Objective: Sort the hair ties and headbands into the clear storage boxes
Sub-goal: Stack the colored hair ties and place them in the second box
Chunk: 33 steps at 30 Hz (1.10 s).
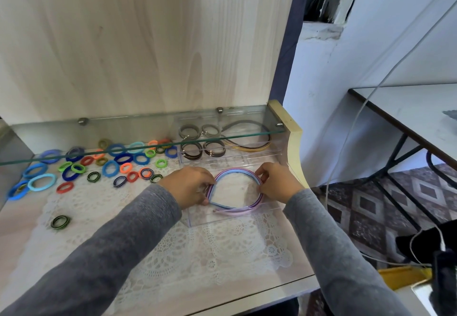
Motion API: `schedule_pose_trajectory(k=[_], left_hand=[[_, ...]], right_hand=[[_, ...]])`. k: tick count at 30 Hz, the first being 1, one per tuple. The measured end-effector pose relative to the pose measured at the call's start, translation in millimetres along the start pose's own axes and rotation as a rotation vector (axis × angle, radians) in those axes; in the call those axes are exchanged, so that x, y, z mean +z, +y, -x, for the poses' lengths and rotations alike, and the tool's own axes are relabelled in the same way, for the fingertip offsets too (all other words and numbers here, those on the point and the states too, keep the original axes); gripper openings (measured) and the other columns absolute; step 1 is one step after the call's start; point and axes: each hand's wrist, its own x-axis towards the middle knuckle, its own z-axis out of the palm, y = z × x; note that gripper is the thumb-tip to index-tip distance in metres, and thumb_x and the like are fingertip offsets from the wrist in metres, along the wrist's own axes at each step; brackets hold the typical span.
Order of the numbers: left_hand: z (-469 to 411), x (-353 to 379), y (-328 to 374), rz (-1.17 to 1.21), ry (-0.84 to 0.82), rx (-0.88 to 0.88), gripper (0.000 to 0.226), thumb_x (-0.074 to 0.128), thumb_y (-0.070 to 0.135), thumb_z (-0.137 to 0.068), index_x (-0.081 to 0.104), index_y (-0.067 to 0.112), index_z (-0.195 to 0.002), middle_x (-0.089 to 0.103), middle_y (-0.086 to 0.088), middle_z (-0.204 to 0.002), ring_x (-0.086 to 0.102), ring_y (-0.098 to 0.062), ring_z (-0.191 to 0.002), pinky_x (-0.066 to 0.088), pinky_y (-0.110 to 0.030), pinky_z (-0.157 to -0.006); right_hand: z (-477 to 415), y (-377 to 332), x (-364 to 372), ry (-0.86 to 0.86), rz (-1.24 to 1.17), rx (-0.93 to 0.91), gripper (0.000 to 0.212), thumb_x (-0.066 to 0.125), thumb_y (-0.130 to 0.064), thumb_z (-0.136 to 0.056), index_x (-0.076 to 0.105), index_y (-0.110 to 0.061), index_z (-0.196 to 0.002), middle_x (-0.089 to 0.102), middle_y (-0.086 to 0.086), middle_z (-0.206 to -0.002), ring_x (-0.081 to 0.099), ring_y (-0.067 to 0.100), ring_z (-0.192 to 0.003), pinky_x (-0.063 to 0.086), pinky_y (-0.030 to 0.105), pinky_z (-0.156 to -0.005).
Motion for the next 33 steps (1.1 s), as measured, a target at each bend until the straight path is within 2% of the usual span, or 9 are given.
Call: schedule_pose_trajectory(k=[5,10,16,19,21,23,27,30,33], left_hand=[[0,1,0,0.008,0.020,0.010,0.054,0.071,0.022,-0.083,0.054,0.020,-0.135,0.053,0.004,-0.138,0.047,-0.013,-0.125,0.037,-0.032,-0.106],[1,-4,2,0.009,-0.044,0.029,0.056,0.069,0.027,-0.085,0.051,0.019,-0.137,0.048,0.006,-0.142,0.043,-0.013,-0.128,0.033,-0.028,-0.107],[0,3,-2,0.021,0.017,0.012,0.049,0.070,0.024,-0.085,0.056,0.019,-0.131,0.055,0.003,-0.133,0.049,-0.013,-0.120,0.040,-0.033,-0.104],[0,2,-3,0.023,0.008,0.020,0.049,0.069,0.024,-0.085,0.055,0.019,-0.133,0.053,0.004,-0.135,0.048,-0.014,-0.122,0.038,-0.033,-0.105],[2,2,-1,0.040,0.015,0.024,0.047,0.064,0.025,-0.090,0.053,0.019,-0.135,0.051,0.005,-0.137,0.046,-0.013,-0.124,0.037,-0.033,-0.106],[5,4,0,0.073,0.063,0.017,0.040,0.052,0.029,-0.097,0.052,0.021,-0.135,0.049,0.006,-0.140,0.045,-0.013,-0.125,0.038,-0.034,-0.105],[10,11,6,0.104,0.139,-0.060,0.044,0.030,0.040,-0.102,0.044,0.024,-0.140,0.044,0.006,-0.145,0.044,-0.014,-0.128,0.037,-0.033,-0.106],[11,18,9,0.065,0.158,-0.098,0.049,0.027,0.040,-0.102,0.036,0.020,-0.146,0.035,0.002,-0.152,0.035,-0.017,-0.136,0.028,-0.030,-0.112],[12,25,7,0.023,0.164,-0.108,0.048,0.027,0.037,-0.103,0.034,0.020,-0.147,0.030,0.001,-0.154,0.029,-0.018,-0.139,0.021,-0.028,-0.114]], right_hand=[[3,-1,-2,0.006,0.006,-0.020,0.030,0.066,-0.008,-0.081,0.063,-0.016,-0.110,0.060,0.002,-0.108,0.054,0.017,-0.092,0.048,0.024,-0.081],[3,-1,2,0.078,0.047,-0.040,0.024,0.056,-0.012,-0.090,0.068,-0.013,-0.110,0.065,0.004,-0.108,0.053,0.016,-0.086,0.044,0.023,-0.079],[1,0,6,0.100,0.028,-0.027,0.024,0.059,-0.007,-0.086,0.069,-0.014,-0.107,0.067,0.003,-0.104,0.053,0.015,-0.083,0.042,0.022,-0.076],[2,-2,7,0.125,0.029,-0.016,0.027,0.055,-0.010,-0.089,0.067,-0.014,-0.113,0.065,0.004,-0.111,0.055,0.017,-0.090,0.045,0.023,-0.082],[5,-5,11,0.200,0.042,-0.060,0.029,0.052,-0.013,-0.091,0.065,-0.014,-0.117,0.062,0.006,-0.115,0.057,0.020,-0.098,0.045,0.026,-0.089],[11,-11,14,0.253,0.037,-0.185,0.029,0.050,-0.014,-0.092,0.065,-0.012,-0.117,0.060,0.007,-0.113,0.057,0.021,-0.099,0.044,0.026,-0.087],[16,-25,25,0.135,0.072,-0.342,0.031,0.047,-0.021,-0.096,0.062,-0.011,-0.120,0.059,0.007,-0.121,0.055,0.022,-0.106,0.042,0.029,-0.092],[16,-26,30,0.051,0.172,-0.300,0.034,0.039,-0.027,-0.099,0.062,-0.010,-0.117,0.058,0.010,-0.121,0.055,0.023,-0.104,0.044,0.032,-0.093],[16,-23,28,0.067,0.153,-0.223,0.038,0.036,-0.029,-0.100,0.059,-0.009,-0.122,0.055,0.009,-0.121,0.054,0.023,-0.105,0.042,0.031,-0.094]])
